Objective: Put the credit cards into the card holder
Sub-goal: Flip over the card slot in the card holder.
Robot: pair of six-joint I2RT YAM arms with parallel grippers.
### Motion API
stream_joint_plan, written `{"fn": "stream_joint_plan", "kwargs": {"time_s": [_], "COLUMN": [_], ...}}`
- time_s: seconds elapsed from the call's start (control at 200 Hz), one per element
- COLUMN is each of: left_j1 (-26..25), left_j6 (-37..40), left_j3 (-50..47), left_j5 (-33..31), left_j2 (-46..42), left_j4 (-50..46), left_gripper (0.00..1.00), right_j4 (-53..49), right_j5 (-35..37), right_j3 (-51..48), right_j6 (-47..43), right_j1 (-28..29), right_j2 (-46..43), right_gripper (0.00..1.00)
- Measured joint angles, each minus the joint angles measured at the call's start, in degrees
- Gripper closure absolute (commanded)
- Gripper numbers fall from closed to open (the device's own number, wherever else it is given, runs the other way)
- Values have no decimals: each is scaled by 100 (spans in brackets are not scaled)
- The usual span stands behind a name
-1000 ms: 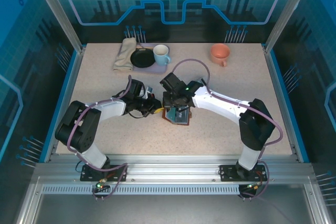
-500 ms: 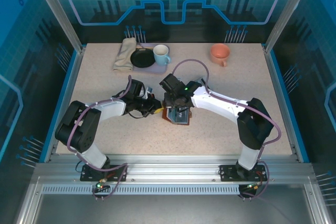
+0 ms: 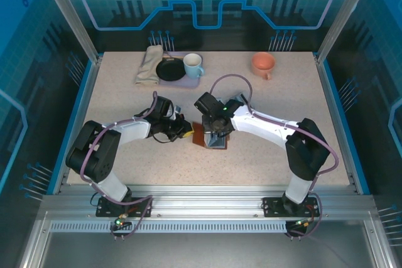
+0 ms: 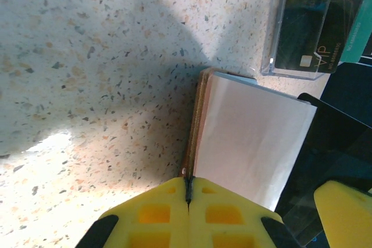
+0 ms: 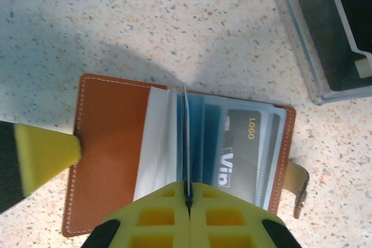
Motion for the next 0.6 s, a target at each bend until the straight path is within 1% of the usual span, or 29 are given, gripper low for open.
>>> {"fn": "stream_joint_plan", "kwargs": {"time_s": [0.11,0.21,0.36,0.45,0.6], "left_j1": [0,2,2,2,0], "left_j6": [59,61,59,59,72], "left_j3": [-55,-107,-186,-256,-319], "left_j5": [-59,-101,-140,-179,-297], "left_j2": [2,22,76,79,90], "left_j4": [-9,-22,-20,2,-52], "left_gripper": [100,100,100,100,100], "right_j4": [26,131,225,385,439], "right_j5": [-149,-505,-1036,-1333,-1604], "right_j3": [-26,0,437,476,472], "right_j6": [-37,-173,-295,-295,-317], "right_j1": [-79,-105,-55,-50,-55], "right_j2": [-11,17,538,787,809], "right_gripper": [98,98,97,97,96]}}
